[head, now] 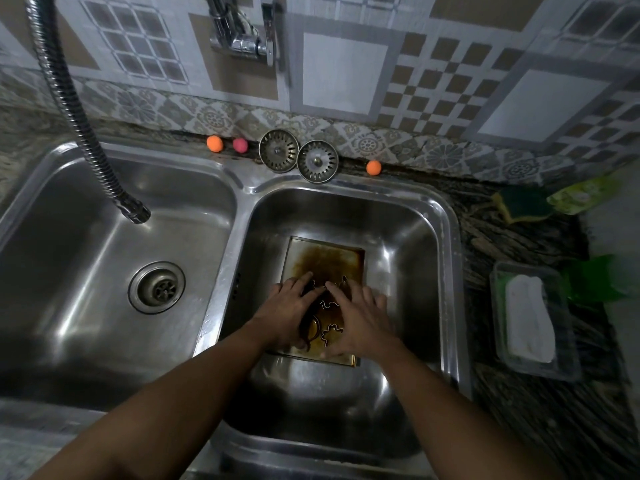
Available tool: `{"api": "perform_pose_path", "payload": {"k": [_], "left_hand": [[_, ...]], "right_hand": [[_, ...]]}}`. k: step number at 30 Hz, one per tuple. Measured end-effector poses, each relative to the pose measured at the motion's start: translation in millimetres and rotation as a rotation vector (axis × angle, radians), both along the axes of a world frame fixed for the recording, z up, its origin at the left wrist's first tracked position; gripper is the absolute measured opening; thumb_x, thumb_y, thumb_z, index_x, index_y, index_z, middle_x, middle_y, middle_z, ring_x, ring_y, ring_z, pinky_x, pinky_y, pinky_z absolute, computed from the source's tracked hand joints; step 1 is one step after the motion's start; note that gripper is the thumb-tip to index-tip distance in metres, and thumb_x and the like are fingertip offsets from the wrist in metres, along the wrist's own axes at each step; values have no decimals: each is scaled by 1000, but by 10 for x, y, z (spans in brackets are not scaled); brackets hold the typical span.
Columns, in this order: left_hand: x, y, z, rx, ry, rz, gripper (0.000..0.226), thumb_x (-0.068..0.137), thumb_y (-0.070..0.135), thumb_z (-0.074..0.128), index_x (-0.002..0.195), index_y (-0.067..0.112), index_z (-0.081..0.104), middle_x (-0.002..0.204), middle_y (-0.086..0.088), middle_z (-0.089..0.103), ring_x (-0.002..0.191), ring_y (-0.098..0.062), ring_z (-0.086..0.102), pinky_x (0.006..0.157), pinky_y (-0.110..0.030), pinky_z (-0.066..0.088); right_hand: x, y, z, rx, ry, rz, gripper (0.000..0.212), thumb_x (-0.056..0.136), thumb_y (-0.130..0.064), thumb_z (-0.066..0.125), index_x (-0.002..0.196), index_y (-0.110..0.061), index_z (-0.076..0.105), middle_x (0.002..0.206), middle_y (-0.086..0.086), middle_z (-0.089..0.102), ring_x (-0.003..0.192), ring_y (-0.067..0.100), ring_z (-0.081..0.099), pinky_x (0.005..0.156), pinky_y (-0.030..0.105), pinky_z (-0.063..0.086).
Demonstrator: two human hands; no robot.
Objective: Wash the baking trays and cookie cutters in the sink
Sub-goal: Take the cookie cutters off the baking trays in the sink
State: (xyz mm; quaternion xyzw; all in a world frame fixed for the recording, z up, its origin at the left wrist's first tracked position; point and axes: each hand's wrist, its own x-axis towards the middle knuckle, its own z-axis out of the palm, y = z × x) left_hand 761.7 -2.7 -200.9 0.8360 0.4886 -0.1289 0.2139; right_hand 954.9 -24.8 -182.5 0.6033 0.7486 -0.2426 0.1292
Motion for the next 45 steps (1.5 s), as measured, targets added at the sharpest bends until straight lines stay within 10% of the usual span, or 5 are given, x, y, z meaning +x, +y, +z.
{"api": "perform_pose_path", "payload": {"k": [18, 39, 45], "left_hand": [[73, -42, -13, -31, -60, 115, 104, 58, 37, 86, 145, 26, 30, 150, -8, 26, 127, -33, 43, 92, -45, 54], [-47, -567, 200, -76, -309, 79, 97, 57, 60, 78, 140, 33, 36, 147, 1, 33, 125, -22, 49, 97, -40, 52], [-71, -961, 274, -288, -302, 40, 94, 58, 31, 85, 140, 38, 40, 139, 12, 41, 118, -14, 53, 96, -34, 52]], "right_hand": [[-120, -58, -85, 94, -36, -10, 73, 69, -49, 75, 131, -27, 46, 132, 2, 43, 123, 23, 44, 96, 44, 27], [60, -772, 235, 117, 53, -38, 72, 66, -62, 69, 130, -33, 51, 137, -1, 42, 131, 22, 38, 104, 44, 26], [136, -1178, 397, -11, 62, -21, 74, 65, -55, 75, 131, -33, 51, 141, -4, 44, 130, 21, 42, 108, 51, 20]]}}
